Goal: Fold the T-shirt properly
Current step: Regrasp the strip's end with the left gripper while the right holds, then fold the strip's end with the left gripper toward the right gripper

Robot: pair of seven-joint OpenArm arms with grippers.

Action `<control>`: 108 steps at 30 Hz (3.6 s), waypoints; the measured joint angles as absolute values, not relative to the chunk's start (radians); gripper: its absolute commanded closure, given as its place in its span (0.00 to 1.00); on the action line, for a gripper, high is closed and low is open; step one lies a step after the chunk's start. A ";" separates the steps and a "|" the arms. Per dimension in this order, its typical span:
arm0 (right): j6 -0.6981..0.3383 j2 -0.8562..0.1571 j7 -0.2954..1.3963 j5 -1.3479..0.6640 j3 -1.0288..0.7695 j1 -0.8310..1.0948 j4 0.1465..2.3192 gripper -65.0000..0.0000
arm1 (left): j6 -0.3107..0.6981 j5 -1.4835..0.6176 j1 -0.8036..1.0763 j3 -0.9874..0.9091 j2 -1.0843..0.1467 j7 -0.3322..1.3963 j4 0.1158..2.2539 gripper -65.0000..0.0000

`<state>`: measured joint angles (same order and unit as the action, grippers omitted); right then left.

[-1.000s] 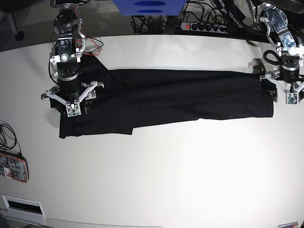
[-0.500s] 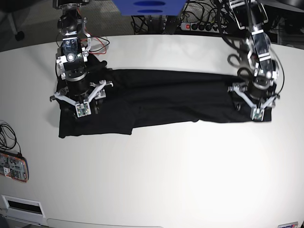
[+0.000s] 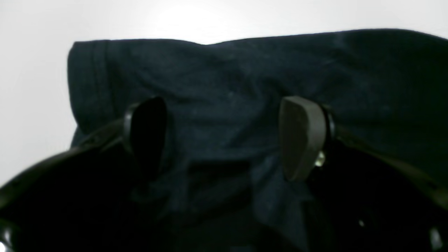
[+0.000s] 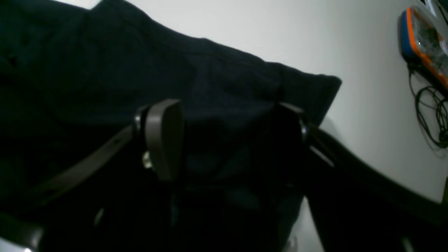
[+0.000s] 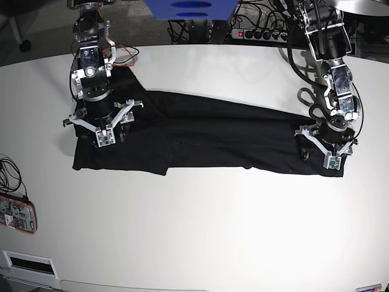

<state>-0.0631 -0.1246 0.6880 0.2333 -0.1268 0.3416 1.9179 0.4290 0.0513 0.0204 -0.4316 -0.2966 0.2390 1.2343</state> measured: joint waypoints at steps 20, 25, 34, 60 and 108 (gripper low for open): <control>-0.068 -0.128 0.578 0.237 -0.020 0.358 1.924 0.42 | 0.438 -0.237 -0.001 -0.514 -0.478 0.629 1.457 0.26; -0.070 -0.128 0.586 0.237 0.002 0.370 1.924 0.42 | 0.551 -0.579 -0.009 -0.511 -0.645 0.723 1.270 0.27; -0.069 -0.130 0.582 0.237 -0.001 0.368 1.924 0.42 | 0.688 -0.641 -0.039 -0.357 -0.704 0.570 0.920 0.27; -0.070 -0.131 0.581 0.237 0.004 0.369 1.924 0.42 | 0.707 -0.665 -0.104 -0.299 -0.608 0.541 0.882 1.00; -0.070 -0.131 0.590 0.237 0.005 0.369 1.924 0.42 | 0.617 -0.626 -0.037 -0.480 -0.213 0.986 1.546 0.45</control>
<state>-0.0704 -0.1307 0.5896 0.2367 0.0051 0.3687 1.9244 0.6167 -0.6262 -0.0372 -0.4805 -0.2131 0.9855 1.5459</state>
